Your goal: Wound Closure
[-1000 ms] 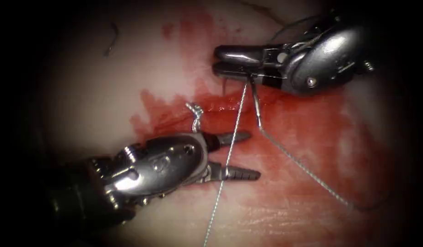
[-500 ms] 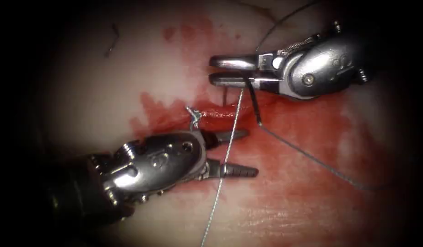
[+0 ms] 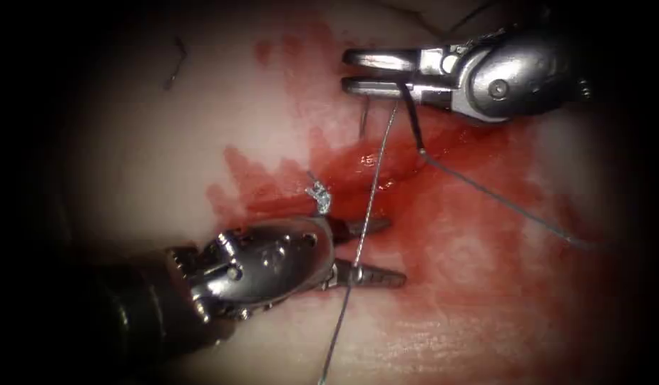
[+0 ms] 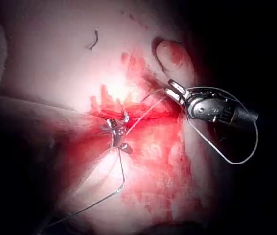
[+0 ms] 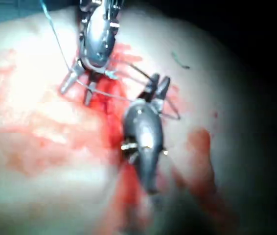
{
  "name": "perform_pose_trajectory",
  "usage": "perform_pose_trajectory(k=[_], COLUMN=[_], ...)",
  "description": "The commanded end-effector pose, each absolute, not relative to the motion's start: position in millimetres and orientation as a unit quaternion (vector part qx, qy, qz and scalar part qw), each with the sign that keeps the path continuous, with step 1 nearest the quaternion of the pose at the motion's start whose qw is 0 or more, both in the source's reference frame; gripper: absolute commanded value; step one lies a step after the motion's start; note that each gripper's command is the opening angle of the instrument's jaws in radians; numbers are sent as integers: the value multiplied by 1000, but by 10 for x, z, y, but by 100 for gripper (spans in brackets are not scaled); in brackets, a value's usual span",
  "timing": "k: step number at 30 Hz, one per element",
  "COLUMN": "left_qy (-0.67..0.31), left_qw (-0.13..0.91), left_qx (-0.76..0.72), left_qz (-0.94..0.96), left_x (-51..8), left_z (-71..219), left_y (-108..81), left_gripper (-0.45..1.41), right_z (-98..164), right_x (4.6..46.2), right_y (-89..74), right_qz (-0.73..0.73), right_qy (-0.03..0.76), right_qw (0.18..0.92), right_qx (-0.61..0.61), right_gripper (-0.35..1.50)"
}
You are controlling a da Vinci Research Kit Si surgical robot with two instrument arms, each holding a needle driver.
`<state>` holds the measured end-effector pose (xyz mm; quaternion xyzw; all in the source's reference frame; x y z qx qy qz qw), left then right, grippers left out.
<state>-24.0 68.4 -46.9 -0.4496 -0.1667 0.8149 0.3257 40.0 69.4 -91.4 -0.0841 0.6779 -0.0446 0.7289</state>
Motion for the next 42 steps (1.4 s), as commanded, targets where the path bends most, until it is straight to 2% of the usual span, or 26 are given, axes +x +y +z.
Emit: perform_pose_trajectory(k=[1,12,25,42], left_qy=[-166,-167,-167,-168], left_qw=[325,325,325,324], left_qx=[-451,-451,-450,-448], left_qz=[815,815,815,816], left_x=[-245,-245,-246,-245], left_z=[-465,-465,-466,-468], left_y=[688,688,688,686], left_gripper=[57,57,57,57], right_z=[-907,-893,-882,-870], right_x=[411,433,428,448], right_y=[694,700,721,751], right_qz=[-42,38,88,119], right_qy=[679,662,652,629], right_qw=[728,747,750,759], right_qx=[-77,36,71,119], right_gripper=[-35,-35,-35,-35])
